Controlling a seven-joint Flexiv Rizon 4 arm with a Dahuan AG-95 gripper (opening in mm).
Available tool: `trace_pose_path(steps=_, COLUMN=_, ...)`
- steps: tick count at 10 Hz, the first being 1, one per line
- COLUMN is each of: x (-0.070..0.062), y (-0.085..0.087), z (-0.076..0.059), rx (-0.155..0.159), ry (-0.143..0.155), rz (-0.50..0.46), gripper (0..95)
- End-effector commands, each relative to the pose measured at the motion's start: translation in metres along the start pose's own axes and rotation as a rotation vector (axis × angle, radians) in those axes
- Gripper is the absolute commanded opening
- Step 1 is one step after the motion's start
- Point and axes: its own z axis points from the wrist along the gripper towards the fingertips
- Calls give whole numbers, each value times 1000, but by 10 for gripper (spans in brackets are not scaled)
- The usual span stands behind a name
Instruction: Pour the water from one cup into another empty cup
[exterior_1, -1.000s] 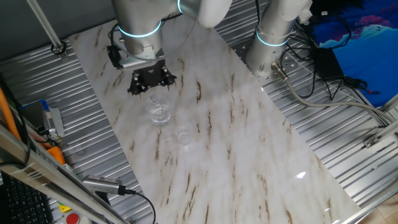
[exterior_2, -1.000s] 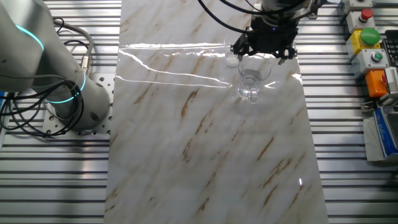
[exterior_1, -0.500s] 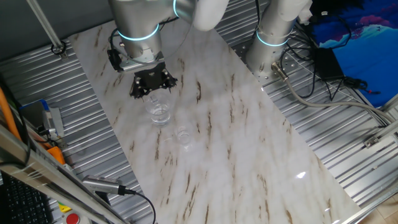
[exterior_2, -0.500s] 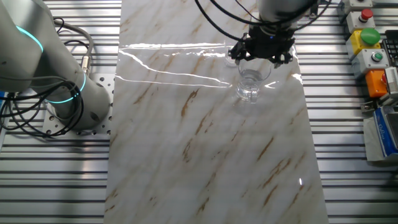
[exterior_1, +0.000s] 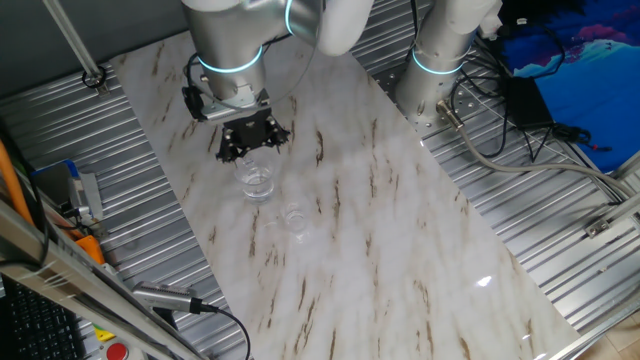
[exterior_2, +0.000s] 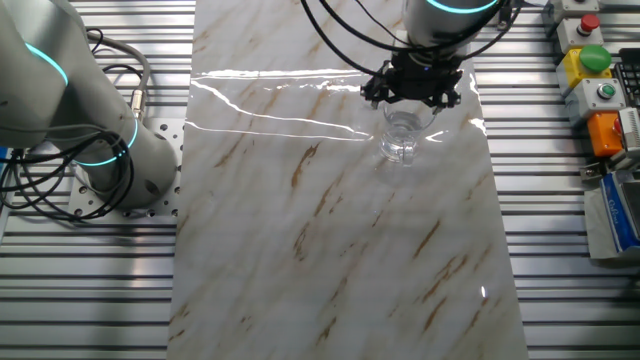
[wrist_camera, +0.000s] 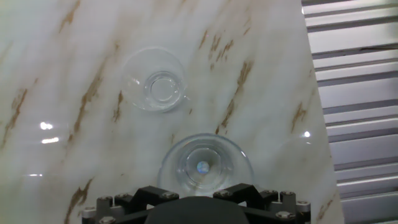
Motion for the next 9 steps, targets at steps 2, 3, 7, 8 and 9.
trace_pose_path(steps=2, x=0, y=1, z=7, rx=2, ry=1, rz=-4, gripper=950)
trace_pose_path(steps=3, x=-1, y=1, z=10, rx=2, ry=1, rz=-6, gripper=950)
trace_pose_path(steps=7, x=-1, y=2, z=15, rx=3, ry=0, rz=-11, gripper=950)
trace_pose_path(steps=8, x=-1, y=2, z=16, rx=5, ry=0, rz=-12, gripper=950)
trace_pose_path(steps=9, x=-1, y=2, z=17, rx=7, ry=0, rz=-15, gripper=950)
